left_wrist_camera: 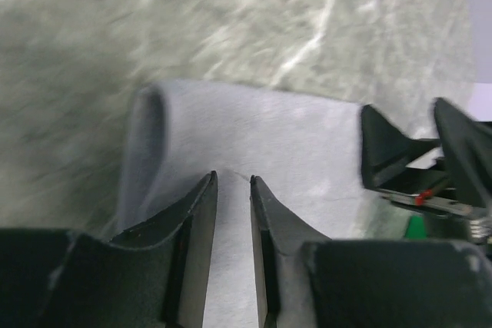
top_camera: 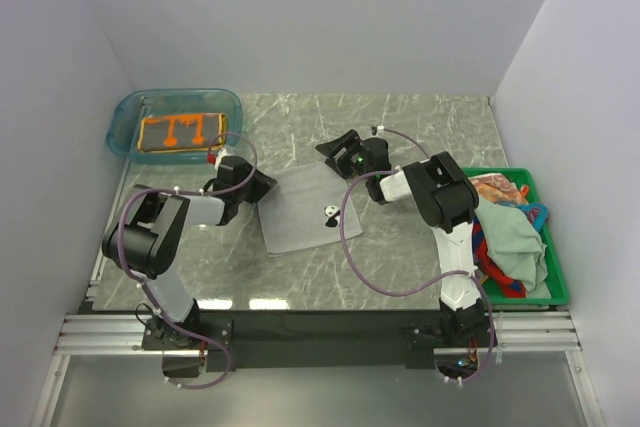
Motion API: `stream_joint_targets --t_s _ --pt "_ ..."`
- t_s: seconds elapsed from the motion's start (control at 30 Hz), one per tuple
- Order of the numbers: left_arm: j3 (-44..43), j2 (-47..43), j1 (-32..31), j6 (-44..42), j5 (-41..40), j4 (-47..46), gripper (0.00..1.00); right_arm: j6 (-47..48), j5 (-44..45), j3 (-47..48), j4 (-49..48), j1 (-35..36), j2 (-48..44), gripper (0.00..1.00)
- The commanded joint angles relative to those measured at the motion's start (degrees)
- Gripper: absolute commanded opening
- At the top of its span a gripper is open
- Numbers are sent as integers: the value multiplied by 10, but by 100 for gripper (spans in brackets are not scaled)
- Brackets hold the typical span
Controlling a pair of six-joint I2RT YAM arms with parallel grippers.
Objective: Fold and stack the towels
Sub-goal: Fold the towel
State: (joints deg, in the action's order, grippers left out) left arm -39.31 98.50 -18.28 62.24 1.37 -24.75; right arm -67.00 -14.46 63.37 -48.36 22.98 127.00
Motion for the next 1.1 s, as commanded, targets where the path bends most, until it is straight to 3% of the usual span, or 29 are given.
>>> stream_joint_targets --t_s 0.0,0.23,0.57,1.07 --pt "-38 -8 3 -6 28 -35 31 22 11 3 44 -4 -2 75" --pt "-67 24 14 -30 -12 -7 25 28 9 7 49 -4 -1 74" --pt "-39 54 42 -36 -53 6 18 31 11 7 50 -3 -2 74" --pt "7 23 69 -28 -66 34 21 31 18 5 49 -3 -3 73"
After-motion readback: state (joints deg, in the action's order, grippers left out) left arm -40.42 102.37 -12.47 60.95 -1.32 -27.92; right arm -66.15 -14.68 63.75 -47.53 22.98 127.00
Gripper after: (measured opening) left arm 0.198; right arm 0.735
